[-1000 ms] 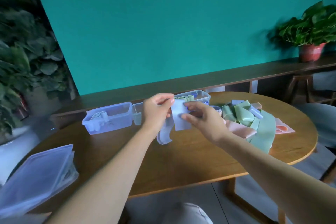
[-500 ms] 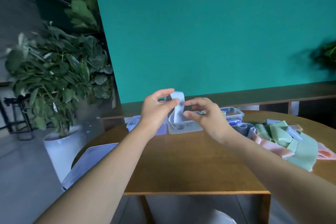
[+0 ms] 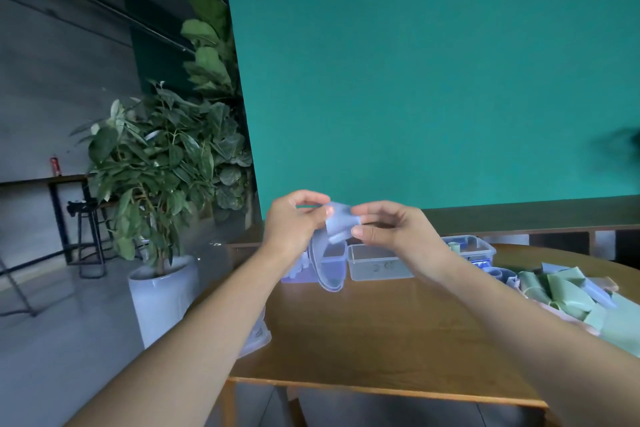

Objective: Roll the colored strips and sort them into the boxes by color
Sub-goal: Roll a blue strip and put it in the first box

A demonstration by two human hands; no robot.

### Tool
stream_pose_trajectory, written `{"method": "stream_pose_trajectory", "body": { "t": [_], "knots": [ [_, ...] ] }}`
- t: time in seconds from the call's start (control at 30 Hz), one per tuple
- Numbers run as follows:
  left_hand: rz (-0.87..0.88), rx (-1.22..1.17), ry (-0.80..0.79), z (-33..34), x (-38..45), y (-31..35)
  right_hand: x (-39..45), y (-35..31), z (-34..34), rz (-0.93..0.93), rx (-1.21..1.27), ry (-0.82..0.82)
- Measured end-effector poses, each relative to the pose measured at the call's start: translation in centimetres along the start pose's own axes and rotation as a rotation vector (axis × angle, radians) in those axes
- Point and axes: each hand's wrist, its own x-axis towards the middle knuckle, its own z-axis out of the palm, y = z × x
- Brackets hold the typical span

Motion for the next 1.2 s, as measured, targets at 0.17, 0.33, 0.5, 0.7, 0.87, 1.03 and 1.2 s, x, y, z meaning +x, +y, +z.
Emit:
{"method": "stream_pose_trajectory", "body": {
  "t": [0.17, 0.33, 0.5, 0.7, 0.87, 1.03, 1.2],
  "knots": [
    [-0.028, 0.002, 0.065, -0.9, 0.5, 0.1, 0.8, -1.6, 1.2, -0.054, -0.065, -0.037],
    [-0.042, -0.036, 0.048, -1.6, 0.2, 1.1, 1.5, -2.6, 2.0, -0.109, -0.114, 0.024],
    [0.006, -0.003, -0.124, -2.5, -0.6, 3.1, 2.3, -3.4, 2.4, -0.099, -0.107, 0.081],
    [0.065, -0.004, -0.178, -2.6, -0.8, 3.7, 2.6, -4.2, 2.2, -0.068, -0.064, 0.105],
    [0.072, 0.029, -0.190, -2.4, -1.1, 4.6, 2.0, -5.0, 1.0, 0.018, -0.029, -0.014],
    [0.074, 0.047, -0.235, -2.4, -1.9, 5.2, 1.3, -5.6, 0.4, 0.048, -0.050, -0.069],
    [0.060, 0.066, -0.259, -3.1, -3.0, 5.8, 0.5, -6.0, 0.5, 0.050, -0.083, -0.099]
  ]
}}
